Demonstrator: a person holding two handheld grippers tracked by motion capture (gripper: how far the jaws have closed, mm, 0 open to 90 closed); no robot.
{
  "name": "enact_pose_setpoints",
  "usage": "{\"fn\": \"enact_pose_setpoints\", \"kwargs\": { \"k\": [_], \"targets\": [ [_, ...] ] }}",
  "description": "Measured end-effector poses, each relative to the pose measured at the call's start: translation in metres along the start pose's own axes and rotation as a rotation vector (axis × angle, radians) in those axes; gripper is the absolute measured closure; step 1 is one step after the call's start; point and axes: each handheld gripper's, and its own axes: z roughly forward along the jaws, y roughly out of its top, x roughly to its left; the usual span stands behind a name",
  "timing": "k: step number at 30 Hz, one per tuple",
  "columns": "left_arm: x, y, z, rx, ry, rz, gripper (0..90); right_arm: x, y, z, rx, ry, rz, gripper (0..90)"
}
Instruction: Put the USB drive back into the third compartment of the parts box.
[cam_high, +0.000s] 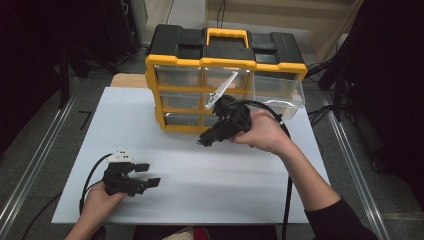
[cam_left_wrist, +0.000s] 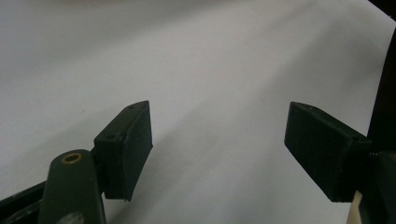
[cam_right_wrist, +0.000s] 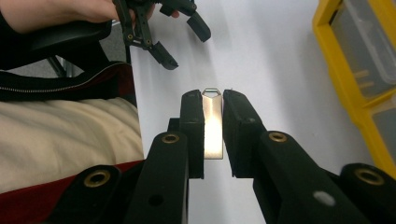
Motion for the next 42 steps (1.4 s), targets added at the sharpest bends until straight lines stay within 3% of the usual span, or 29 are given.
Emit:
{"fn": "enact_pose_setpoints", "kwargs": {
  "k": [14, 29, 42],
  "targets": [
    [0.0, 0.0, -0.001, 0.002, -0.002, 0.001, 24.4, -0.001, 0.011, -0.021, -0.008, -0.017, 0.012, 76.7],
    [0.001, 0.0, -0.001, 0.005, -0.002, 0.0, 24.4, -0.002, 0.023, -0.071, -0.065, -0.039, 0.012, 76.7],
    [0.001, 0.0, -0.001, 0.004, -0.001, 0.001, 24.5, -0.006, 0.024, -0.109, -0.062, -0.097, 0.013, 76.7]
  ]
}}
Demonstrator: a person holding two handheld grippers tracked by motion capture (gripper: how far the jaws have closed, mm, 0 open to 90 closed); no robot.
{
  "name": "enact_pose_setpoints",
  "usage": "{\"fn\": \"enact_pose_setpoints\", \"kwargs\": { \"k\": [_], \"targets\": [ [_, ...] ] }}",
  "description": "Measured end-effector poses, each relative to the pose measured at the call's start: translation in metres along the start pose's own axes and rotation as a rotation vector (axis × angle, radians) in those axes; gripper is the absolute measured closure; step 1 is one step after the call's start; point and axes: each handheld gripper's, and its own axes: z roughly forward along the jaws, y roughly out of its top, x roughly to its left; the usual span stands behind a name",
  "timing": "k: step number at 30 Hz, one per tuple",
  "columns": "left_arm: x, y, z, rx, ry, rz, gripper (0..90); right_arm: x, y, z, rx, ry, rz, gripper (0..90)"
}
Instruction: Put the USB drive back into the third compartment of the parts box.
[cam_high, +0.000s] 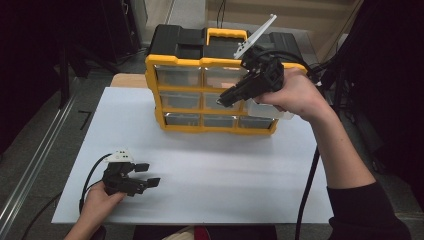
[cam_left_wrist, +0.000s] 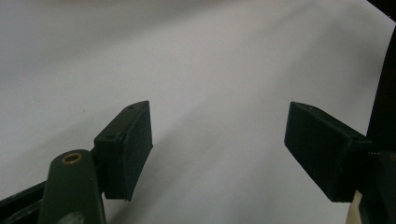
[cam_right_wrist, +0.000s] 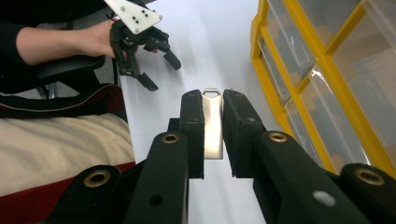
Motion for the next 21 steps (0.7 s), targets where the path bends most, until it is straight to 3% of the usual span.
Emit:
{"fn": "enact_pose_setpoints", "kwargs": {
  "k": [16, 21],
  "targets": [
    [0.0, 0.0, 0.0, -0.003, -0.008, -0.004, 24.4, -0.017, -0.013, -0.044, -0.025, -0.065, 0.031, 76.7],
    [0.0, 0.0, -0.001, -0.01, -0.009, -0.006, 24.4, -0.023, -0.023, -0.057, -0.025, -0.088, 0.066, 76.7]
  ]
}}
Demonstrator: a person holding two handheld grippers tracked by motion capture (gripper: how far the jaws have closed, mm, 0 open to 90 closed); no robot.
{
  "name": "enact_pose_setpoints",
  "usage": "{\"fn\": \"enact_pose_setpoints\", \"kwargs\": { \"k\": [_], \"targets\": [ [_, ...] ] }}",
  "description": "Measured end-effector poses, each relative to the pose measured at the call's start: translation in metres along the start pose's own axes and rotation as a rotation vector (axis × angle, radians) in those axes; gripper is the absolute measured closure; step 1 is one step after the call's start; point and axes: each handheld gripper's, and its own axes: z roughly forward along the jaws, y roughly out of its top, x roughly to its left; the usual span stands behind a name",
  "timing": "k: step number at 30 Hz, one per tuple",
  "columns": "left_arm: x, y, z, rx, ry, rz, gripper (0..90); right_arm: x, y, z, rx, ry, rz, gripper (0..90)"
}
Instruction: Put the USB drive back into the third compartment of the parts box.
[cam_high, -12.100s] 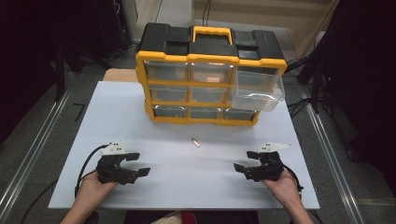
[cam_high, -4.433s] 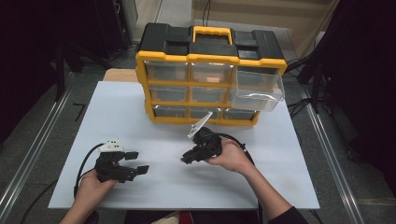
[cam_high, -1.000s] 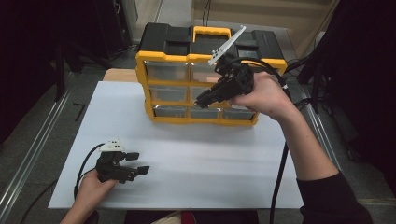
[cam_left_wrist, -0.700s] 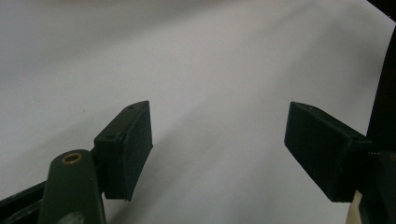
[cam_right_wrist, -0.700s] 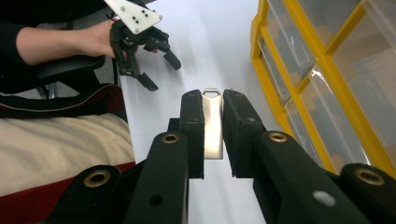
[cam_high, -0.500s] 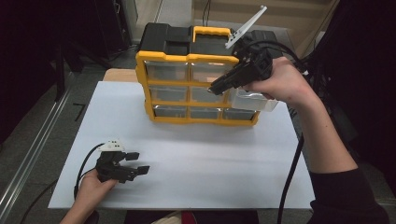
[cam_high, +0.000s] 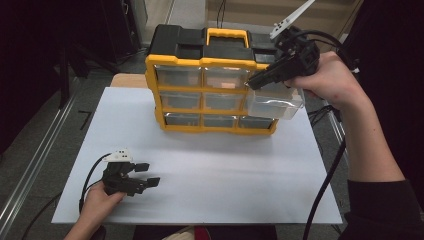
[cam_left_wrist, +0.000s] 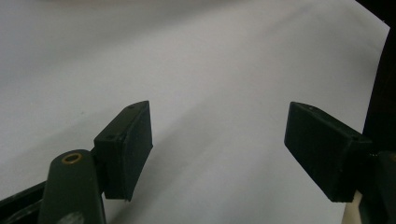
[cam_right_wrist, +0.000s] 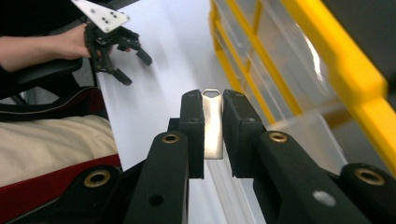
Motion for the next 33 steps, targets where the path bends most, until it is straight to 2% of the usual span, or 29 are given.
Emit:
{"fn": "enact_pose_setpoints", "kwargs": {
  "k": [6, 7, 15, 22, 24, 28, 33],
  "targets": [
    [0.0, 0.0, 0.0, -0.001, 0.002, -0.001, 24.4, -0.011, -0.014, -0.009, 0.008, -0.036, 0.037, 76.7],
    [0.0, 0.0, 0.0, 0.0, 0.001, 0.0, 24.4, -0.017, -0.02, -0.009, 0.018, -0.049, 0.058, 76.7],
    [0.0, 0.0, 0.0, -0.003, 0.003, -0.002, 24.4, -0.03, -0.039, -0.012, 0.014, -0.058, 0.107, 76.7],
    [0.0, 0.0, 0.0, -0.004, 0.001, -0.004, 24.4, -0.036, -0.049, -0.008, 0.012, -0.062, 0.131, 75.8],
    [0.0, 0.0, 0.0, -0.004, 0.002, -0.003, 24.4, -0.038, -0.05, -0.006, 0.011, -0.076, 0.151, 72.0],
    [0.0, 0.0, 0.0, 0.001, 0.002, -0.001, 24.4, -0.038, -0.05, -0.006, -0.006, -0.074, 0.175, 60.6],
    [-0.001, 0.0, 0.0, 0.001, -0.003, 0.003, 24.4, -0.031, -0.046, -0.004, -0.018, -0.083, 0.157, 50.9]
  ]
}}
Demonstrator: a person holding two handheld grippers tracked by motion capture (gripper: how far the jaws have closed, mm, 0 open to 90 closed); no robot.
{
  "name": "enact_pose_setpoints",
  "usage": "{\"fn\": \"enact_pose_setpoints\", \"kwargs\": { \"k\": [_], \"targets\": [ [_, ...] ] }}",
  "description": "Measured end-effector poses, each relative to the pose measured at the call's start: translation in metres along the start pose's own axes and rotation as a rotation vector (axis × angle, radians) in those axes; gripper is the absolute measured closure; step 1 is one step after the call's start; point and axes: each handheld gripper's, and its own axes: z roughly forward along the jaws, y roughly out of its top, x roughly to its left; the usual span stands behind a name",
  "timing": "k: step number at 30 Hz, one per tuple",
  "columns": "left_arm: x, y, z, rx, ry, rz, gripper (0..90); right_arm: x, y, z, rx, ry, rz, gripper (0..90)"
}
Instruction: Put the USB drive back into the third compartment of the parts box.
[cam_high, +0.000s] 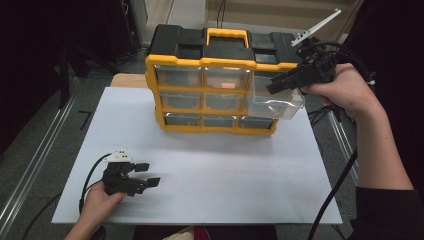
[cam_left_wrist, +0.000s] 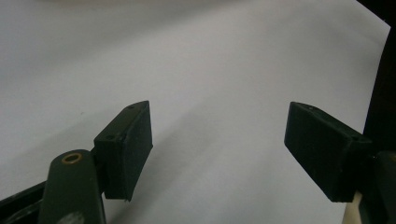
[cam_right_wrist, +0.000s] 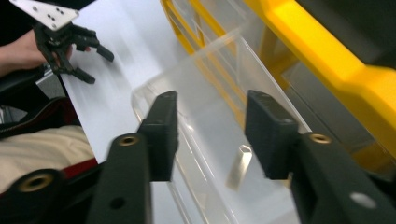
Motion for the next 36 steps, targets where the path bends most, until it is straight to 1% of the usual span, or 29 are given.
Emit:
{"fn": "enact_pose_setpoints", "kwargs": {
  "k": [2, 3, 4, 5, 8, 11, 12, 14, 16, 17, 18, 20, 22, 24, 25, 27, 29, 32, 36],
  "targets": [
    [0.0, 0.0, 0.0, 0.0, 0.002, 0.001, 24.5, 0.005, 0.003, 0.0, -0.022, -0.009, 0.007, 43.7],
    [0.0, 0.0, 0.0, 0.0, 0.001, -0.001, 24.4, 0.007, 0.005, 0.0, -0.035, -0.013, 0.012, 38.7],
    [0.0, 0.0, 0.0, 0.0, 0.001, 0.0, 24.5, 0.01, 0.006, 0.0, -0.044, -0.01, 0.005, 35.9],
    [0.001, 0.0, 0.0, 0.001, 0.001, -0.001, 24.4, 0.012, 0.008, 0.0, -0.052, -0.005, 0.002, 33.5],
    [0.001, 0.0, 0.0, -0.001, 0.003, -0.003, 24.4, 0.021, 0.016, 0.0, -0.063, -0.015, -0.004, 29.9],
    [0.001, 0.0, 0.0, 0.001, 0.004, -0.002, 24.4, 0.028, 0.024, 0.003, -0.078, -0.009, 0.01, 28.5],
    [0.001, 0.0, 0.0, 0.0, 0.003, -0.002, 24.4, 0.032, 0.026, 0.005, -0.077, -0.007, 0.007, 28.2],
    [0.001, 0.0, 0.0, 0.0, 0.003, -0.002, 24.4, 0.038, 0.031, 0.009, -0.076, -0.01, -0.013, 27.8],
    [0.001, 0.0, 0.0, 0.0, 0.005, -0.001, 24.4, 0.045, 0.036, 0.015, -0.073, -0.003, -0.023, 27.8],
    [0.001, 0.0, 0.0, 0.0, 0.005, -0.001, 24.4, 0.045, 0.036, 0.015, -0.073, -0.003, -0.023, 27.8],
    [0.001, 0.0, 0.0, 0.0, 0.006, 0.0, 24.4, 0.051, 0.04, 0.02, -0.071, 0.006, -0.039, 27.8],
    [0.001, 0.0, -0.001, -0.002, 0.006, -0.002, 24.4, 0.056, 0.043, 0.025, -0.074, 0.008, -0.045, 27.8],
    [0.0, 0.0, -0.001, -0.003, 0.006, -0.001, 24.5, 0.062, 0.046, 0.031, -0.066, 0.029, -0.049, 27.9],
    [0.0, 0.0, -0.001, -0.002, 0.006, -0.002, 24.4, 0.065, 0.047, 0.033, -0.063, 0.032, -0.053, 27.9],
    [0.0, 0.0, -0.001, -0.004, 0.005, -0.003, 24.4, 0.072, 0.049, 0.041, -0.055, 0.027, -0.056, 28.1],
    [0.001, 0.0, -0.001, -0.005, 0.004, -0.003, 24.4, 0.075, 0.05, 0.046, -0.057, 0.028, -0.059, 28.2],
    [0.001, 0.0, -0.001, -0.006, 0.004, -0.003, 24.5, 0.079, 0.051, 0.053, -0.054, 0.043, -0.054, 28.3],
    [0.001, 0.0, -0.001, -0.005, 0.003, -0.003, 24.5, 0.085, 0.051, 0.064, -0.045, 0.053, -0.071, 28.5],
    [0.001, 0.0, -0.001, -0.004, 0.002, -0.003, 24.4, 0.09, 0.052, 0.076, -0.035, 0.063, -0.073, 28.6]
  ]
}}
